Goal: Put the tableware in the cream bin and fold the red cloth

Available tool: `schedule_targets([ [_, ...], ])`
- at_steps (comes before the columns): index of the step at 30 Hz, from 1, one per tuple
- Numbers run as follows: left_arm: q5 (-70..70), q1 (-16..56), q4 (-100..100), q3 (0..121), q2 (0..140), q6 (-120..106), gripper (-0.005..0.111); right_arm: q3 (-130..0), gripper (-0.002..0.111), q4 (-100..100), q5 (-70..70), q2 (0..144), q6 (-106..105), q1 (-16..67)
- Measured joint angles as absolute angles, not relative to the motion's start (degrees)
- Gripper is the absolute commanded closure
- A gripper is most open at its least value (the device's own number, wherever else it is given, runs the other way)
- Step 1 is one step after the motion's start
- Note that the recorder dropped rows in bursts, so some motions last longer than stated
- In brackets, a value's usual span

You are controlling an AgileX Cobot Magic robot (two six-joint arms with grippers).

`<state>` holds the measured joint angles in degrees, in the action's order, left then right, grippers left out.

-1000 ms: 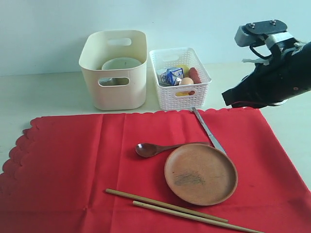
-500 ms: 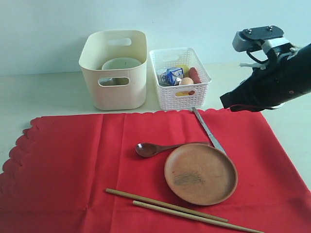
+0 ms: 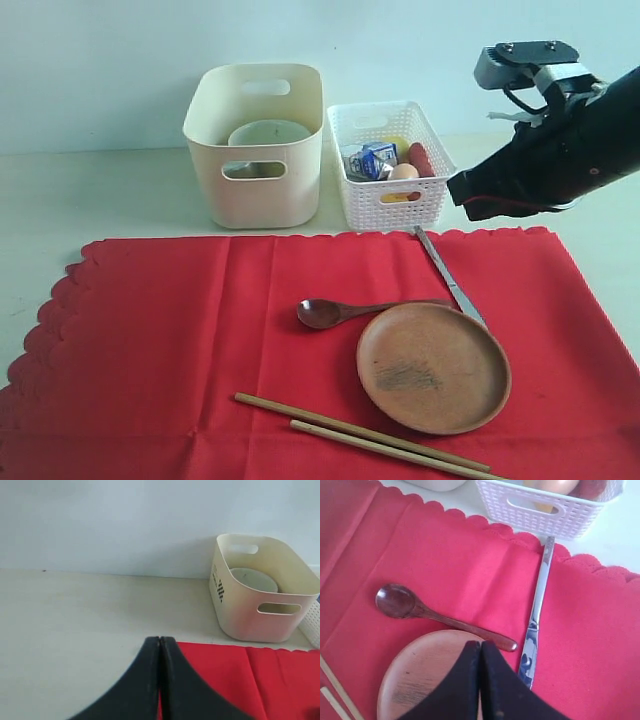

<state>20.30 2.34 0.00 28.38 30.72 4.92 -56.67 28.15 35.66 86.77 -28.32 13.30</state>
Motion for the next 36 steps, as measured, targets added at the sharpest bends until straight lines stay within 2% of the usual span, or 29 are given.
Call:
schedule_targets([
  [7,17.9,2.3,-1.2,28.4,35.7,6.2,0.107,-58.5,0.108,28.0,35.1,87.2,-27.9,13.3],
  [19,16.4,2.3,-1.5,29.8,36.5,6.3,0.107,-66.6,0.108,27.9,42.7,93.2,-26.4,13.3],
  [36,16.4,4.3,-1.5,29.8,36.6,6.2,0.107,-67.2,0.108,28.4,45.0,93.6,-26.3,13.3],
])
